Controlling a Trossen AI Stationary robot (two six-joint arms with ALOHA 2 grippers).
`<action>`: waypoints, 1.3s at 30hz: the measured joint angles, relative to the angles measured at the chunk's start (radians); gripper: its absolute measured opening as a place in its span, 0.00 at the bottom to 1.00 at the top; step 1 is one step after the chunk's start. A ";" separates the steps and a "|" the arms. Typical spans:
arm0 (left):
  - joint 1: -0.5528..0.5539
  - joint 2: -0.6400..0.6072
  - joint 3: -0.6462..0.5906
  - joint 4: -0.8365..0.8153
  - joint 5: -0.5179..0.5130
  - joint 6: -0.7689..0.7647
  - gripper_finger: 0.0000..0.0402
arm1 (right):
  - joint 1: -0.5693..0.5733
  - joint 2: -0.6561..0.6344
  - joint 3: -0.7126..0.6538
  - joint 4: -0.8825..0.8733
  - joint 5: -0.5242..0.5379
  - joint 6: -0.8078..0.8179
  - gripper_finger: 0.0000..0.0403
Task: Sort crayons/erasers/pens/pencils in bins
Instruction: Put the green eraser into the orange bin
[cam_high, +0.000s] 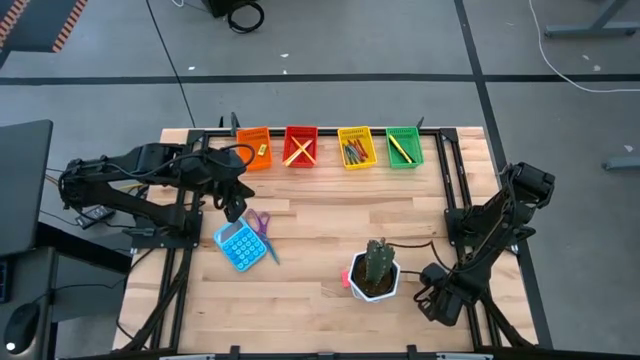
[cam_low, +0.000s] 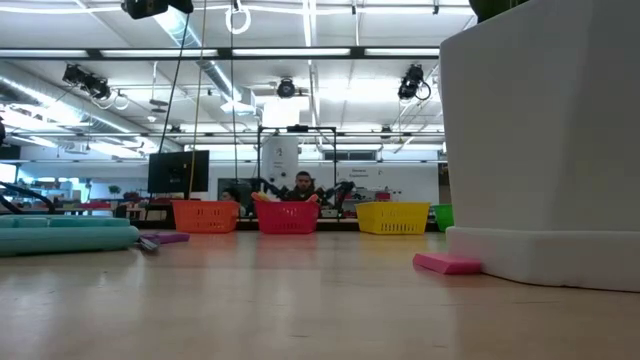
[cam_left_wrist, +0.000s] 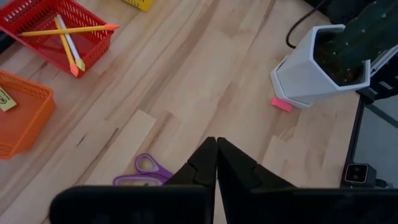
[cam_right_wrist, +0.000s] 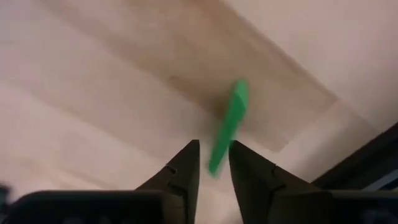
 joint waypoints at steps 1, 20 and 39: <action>0.000 0.000 0.000 0.000 0.000 0.000 0.05 | 0.000 0.000 0.006 -0.002 0.001 -0.005 0.21; 0.000 0.000 0.000 0.001 -0.004 0.007 0.06 | -0.001 -0.016 0.033 -0.042 0.034 0.001 0.05; 0.003 0.010 -0.001 0.311 -0.018 0.031 0.06 | -0.121 -0.497 0.034 -0.399 0.460 -0.018 0.04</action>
